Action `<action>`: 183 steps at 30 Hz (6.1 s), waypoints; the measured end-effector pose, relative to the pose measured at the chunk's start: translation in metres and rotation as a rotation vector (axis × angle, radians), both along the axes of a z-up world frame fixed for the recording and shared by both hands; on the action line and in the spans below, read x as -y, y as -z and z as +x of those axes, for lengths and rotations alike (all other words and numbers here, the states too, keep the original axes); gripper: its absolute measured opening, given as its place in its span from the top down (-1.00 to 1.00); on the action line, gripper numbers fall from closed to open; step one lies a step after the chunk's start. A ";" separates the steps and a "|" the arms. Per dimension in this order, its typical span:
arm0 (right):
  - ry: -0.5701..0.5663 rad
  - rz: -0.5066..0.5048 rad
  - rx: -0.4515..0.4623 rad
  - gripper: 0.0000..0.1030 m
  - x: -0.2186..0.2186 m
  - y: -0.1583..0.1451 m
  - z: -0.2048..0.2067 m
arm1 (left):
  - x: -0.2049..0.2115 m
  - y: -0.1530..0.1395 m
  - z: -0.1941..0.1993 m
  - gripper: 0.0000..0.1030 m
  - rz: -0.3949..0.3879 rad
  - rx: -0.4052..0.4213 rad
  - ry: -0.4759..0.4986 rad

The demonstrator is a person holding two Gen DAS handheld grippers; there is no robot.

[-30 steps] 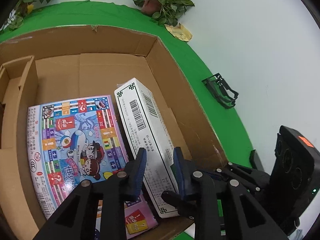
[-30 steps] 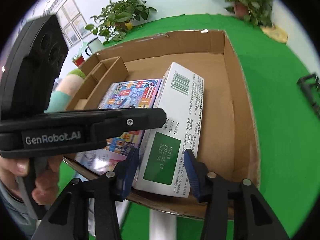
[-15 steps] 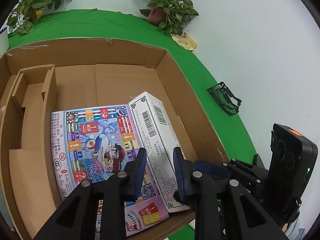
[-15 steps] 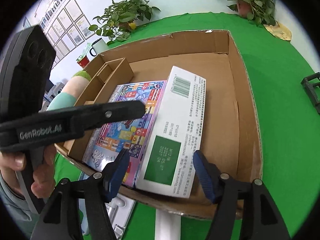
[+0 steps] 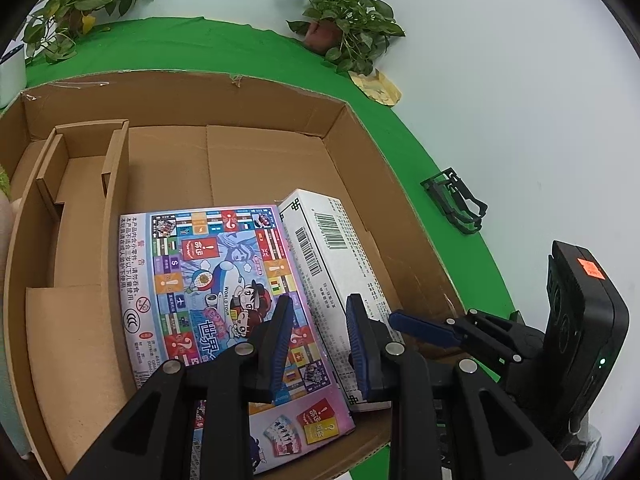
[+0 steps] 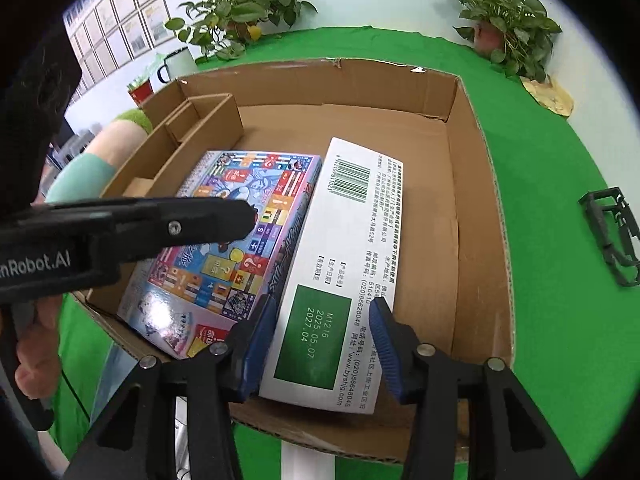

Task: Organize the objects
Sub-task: 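Lower the white box flat beside the board-game box and open both tools, then withdraw both tools from the large box, then reach the right tool toward the white handheld fan on the table, then grasp the fan head with the right tool while the left tool grasps its handle, then carry the white fan into the large box with both tools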

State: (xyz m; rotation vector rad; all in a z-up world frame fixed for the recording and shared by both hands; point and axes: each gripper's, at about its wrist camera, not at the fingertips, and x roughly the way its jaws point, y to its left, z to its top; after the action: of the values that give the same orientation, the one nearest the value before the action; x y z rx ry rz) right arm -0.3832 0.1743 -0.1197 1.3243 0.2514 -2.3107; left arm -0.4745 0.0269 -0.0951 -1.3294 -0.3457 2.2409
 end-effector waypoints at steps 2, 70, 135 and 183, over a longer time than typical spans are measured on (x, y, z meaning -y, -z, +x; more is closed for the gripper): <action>0.005 0.016 0.001 0.08 0.004 -0.001 0.001 | 0.002 0.000 0.001 0.50 0.004 -0.001 -0.006; 0.039 -0.090 -0.032 -0.11 -0.084 0.013 0.167 | -0.038 -0.006 0.175 -0.99 0.025 -0.162 0.013; 0.149 -0.126 -0.347 -0.11 -0.073 -0.045 0.216 | -0.102 -0.094 0.162 0.45 -0.020 -0.185 0.109; 0.086 -0.022 -0.031 -0.10 -0.059 -0.020 0.002 | -0.092 -0.006 -0.079 0.46 0.161 0.122 0.067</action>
State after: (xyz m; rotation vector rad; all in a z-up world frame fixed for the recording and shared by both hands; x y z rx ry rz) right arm -0.3815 0.2334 -0.0997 1.3132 0.1818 -2.4003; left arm -0.5532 0.1185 -0.0889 -1.3743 -0.5058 2.0362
